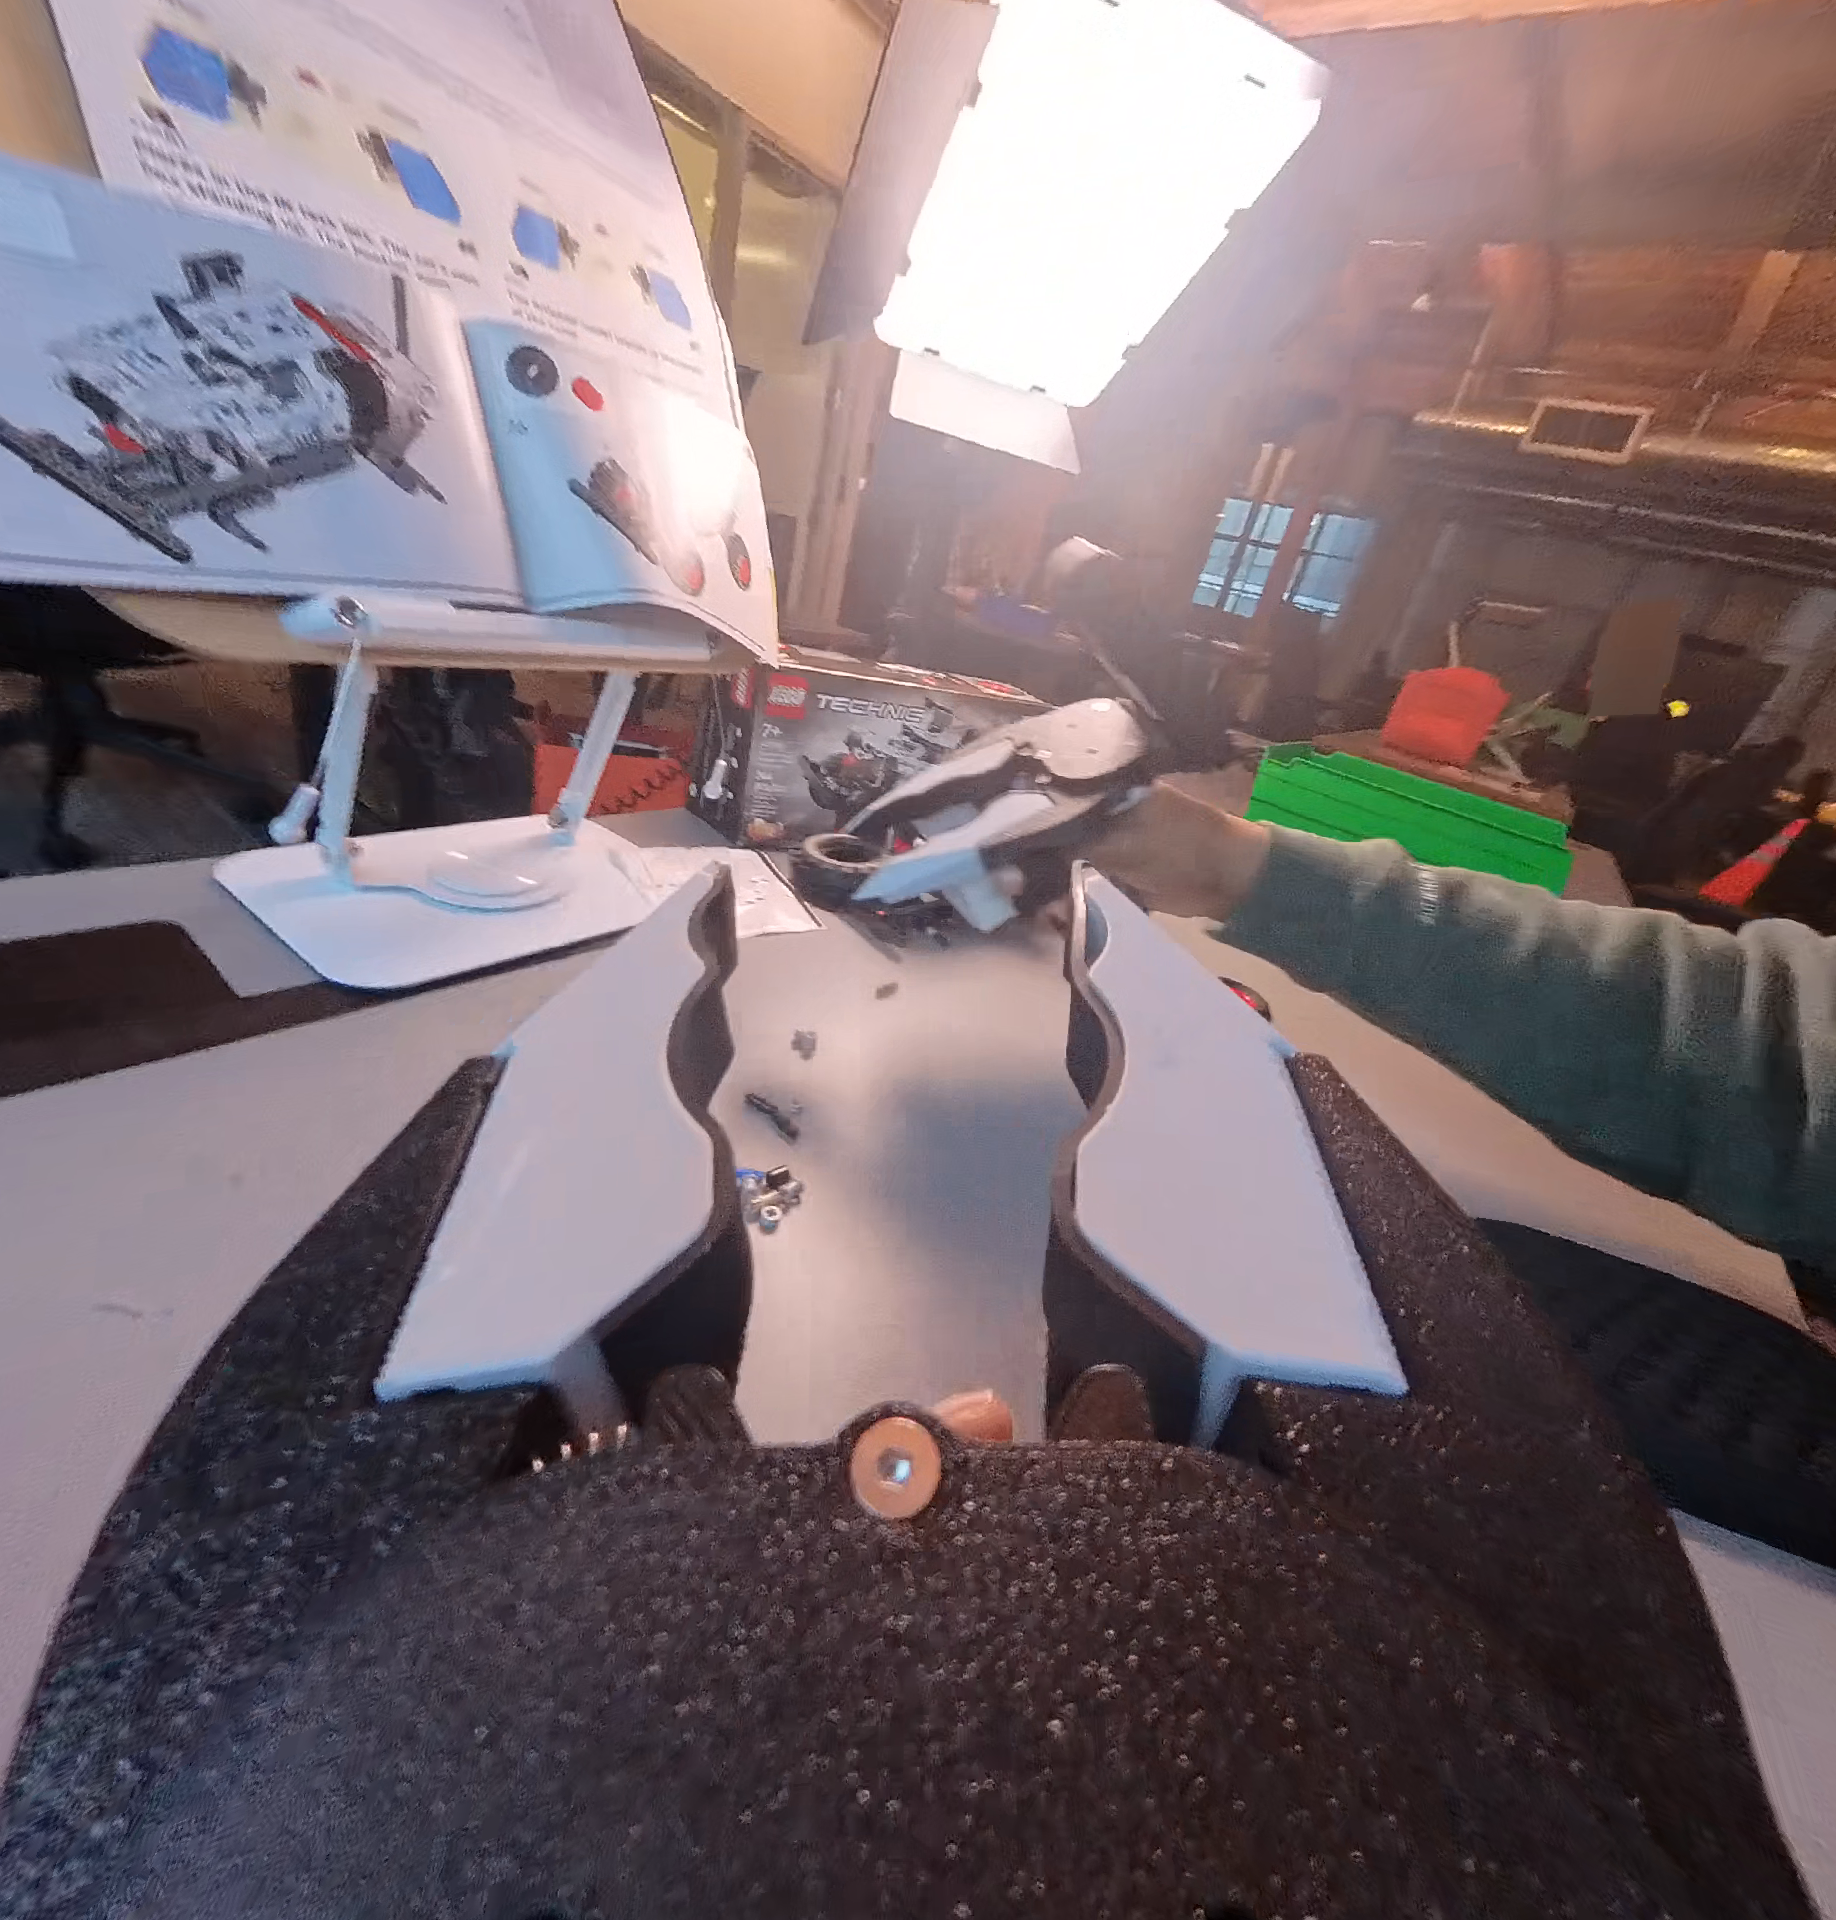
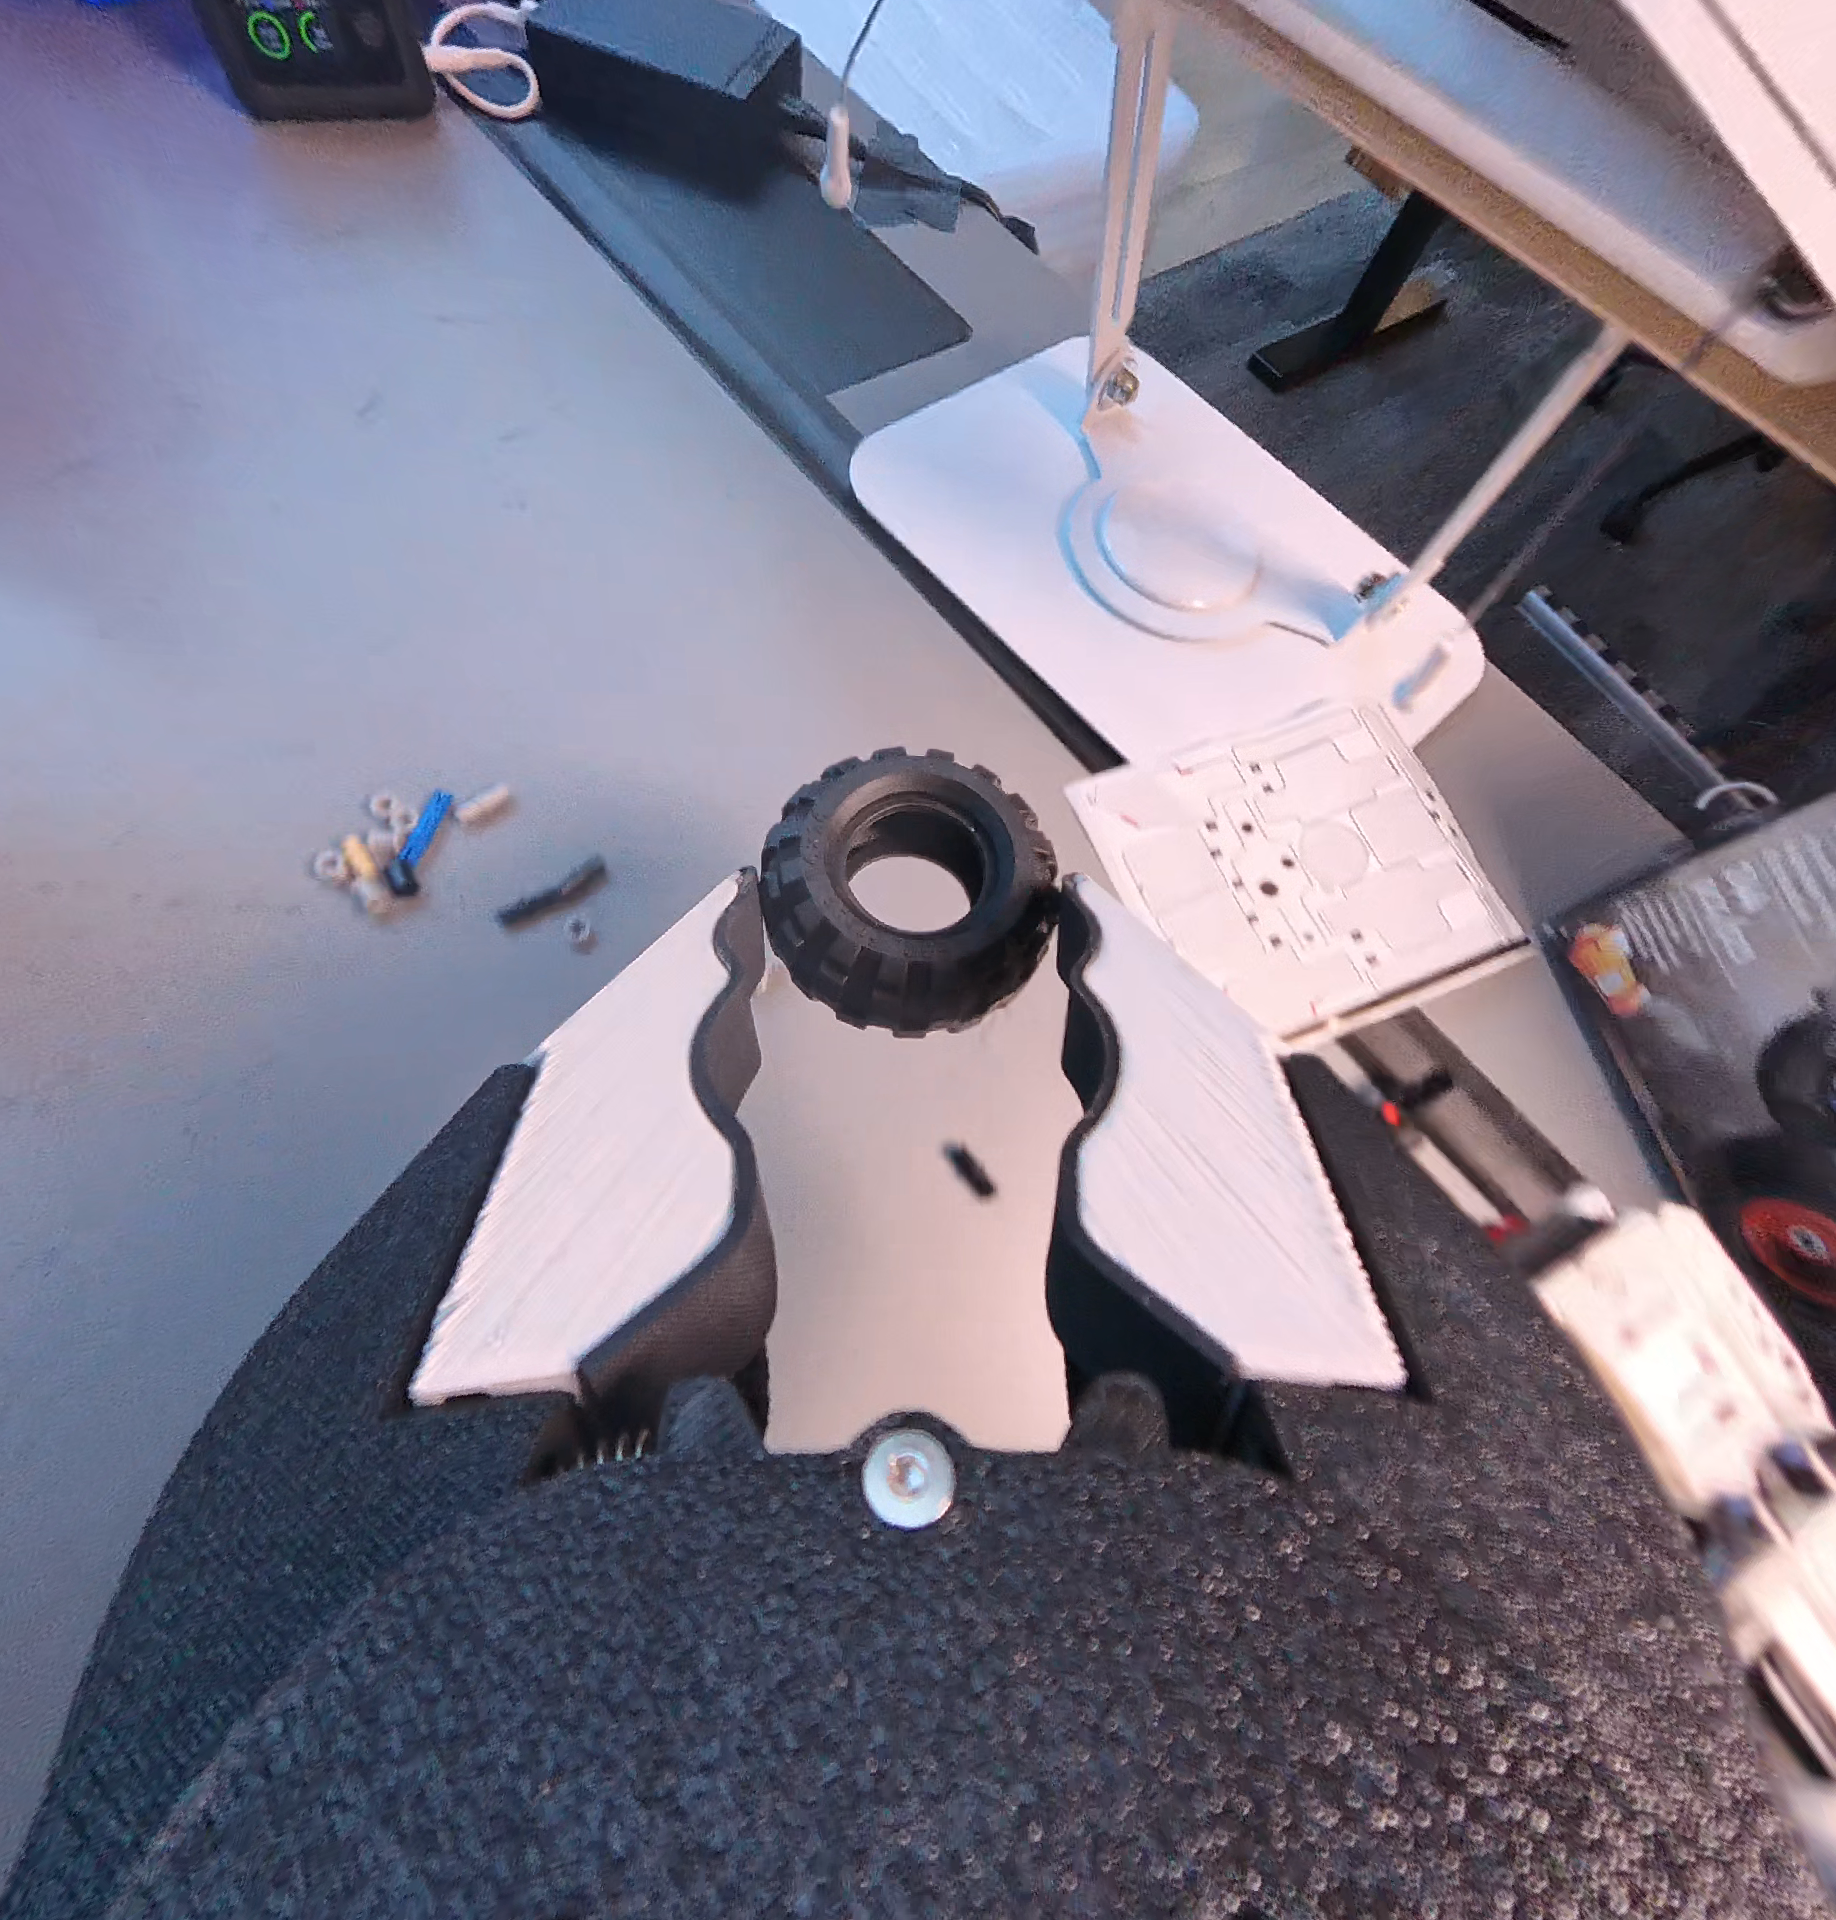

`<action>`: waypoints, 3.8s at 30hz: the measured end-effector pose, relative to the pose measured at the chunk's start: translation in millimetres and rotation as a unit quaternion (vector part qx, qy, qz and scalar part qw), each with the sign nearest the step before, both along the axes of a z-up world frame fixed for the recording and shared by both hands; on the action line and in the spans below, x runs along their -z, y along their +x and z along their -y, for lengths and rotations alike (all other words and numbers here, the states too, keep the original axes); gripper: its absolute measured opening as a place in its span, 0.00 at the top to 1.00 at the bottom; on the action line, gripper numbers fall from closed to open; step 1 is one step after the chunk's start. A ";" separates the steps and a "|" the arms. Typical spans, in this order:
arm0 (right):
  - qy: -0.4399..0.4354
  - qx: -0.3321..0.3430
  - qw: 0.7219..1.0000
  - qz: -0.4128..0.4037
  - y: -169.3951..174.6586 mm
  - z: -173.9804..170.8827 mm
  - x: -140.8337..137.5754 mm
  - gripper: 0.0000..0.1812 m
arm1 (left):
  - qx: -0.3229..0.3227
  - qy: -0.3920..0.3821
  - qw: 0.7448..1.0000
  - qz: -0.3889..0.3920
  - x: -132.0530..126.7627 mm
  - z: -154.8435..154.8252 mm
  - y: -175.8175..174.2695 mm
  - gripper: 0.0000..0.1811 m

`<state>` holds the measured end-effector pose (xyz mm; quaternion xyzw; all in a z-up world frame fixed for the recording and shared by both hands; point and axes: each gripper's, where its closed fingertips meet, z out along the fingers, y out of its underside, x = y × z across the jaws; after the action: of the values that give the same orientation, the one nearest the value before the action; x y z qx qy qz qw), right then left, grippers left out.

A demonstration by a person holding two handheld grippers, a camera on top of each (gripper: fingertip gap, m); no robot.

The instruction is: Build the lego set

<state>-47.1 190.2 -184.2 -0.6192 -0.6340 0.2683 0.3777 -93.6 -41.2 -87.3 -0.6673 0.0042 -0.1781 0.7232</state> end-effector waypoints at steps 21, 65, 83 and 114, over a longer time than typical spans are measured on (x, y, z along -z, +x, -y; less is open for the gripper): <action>-0.003 -0.040 0.999 0.003 -58.2 19.0 1.7 0.60 | -0.035 -0.090 0.992 -0.080 58.4 -18.5 -9.6 0.99; 0.229 -0.158 0.954 -0.111 70.6 186.6 -31.1 0.69 | 0.276 -0.127 0.943 0.137 57.0 -28.2 129.4 0.67; -0.200 -0.249 0.930 -0.183 80.4 224.6 -21.4 0.80 | 0.371 -0.123 0.918 0.065 65.0 -4.1 142.9 0.85; 0.428 -0.235 0.847 -0.210 70.7 239.0 -15.8 0.82 | 0.352 -0.202 0.848 0.340 76.0 -24.7 118.6 0.84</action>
<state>23.6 -48.8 -168.4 -0.1568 -0.7180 0.1747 0.6553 25.0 -16.5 -163.4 -0.6498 -0.0430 -0.6336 0.4176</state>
